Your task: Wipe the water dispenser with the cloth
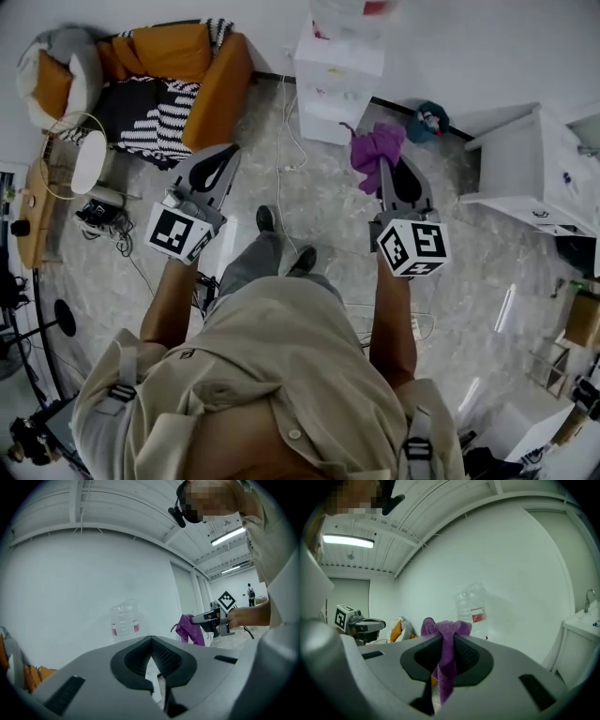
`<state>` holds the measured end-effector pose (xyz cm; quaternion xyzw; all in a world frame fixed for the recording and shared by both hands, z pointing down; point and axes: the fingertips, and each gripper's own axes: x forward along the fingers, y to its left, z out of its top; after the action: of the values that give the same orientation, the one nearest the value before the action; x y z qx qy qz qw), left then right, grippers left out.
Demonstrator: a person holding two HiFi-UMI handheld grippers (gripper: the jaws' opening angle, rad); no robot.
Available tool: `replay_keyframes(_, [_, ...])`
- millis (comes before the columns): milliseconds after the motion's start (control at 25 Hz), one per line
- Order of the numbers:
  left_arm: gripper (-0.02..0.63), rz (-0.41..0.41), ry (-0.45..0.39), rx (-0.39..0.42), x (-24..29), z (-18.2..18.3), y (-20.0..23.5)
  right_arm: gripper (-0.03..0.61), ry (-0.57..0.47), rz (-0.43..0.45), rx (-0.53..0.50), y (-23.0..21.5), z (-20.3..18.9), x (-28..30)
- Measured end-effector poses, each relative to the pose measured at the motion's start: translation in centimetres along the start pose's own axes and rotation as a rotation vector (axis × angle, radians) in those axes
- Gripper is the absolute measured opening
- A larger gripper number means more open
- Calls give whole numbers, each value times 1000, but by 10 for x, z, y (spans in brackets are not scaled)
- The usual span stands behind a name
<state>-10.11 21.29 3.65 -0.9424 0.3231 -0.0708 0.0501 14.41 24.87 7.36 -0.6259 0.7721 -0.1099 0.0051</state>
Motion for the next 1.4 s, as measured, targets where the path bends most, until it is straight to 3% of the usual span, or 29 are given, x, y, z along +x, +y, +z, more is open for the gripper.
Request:
replay_keyframes(360, [15, -162, -42, -12, 91, 0, -10, 63, 25, -140, 3, -53, -7, -5])
replay_keyframes(680, [15, -259, -73, -38, 146, 0, 31, 63, 41, -229, -10, -64, 4, 38])
replay_keyframes(1080, [15, -309, -97, -70, 186, -28, 112, 63, 67, -268, -68, -46, 7, 127])
replay_keyframes(1400, [15, -263, -74, -104, 188, -51, 159, 63, 121, -235, -101, -41, -4, 185])
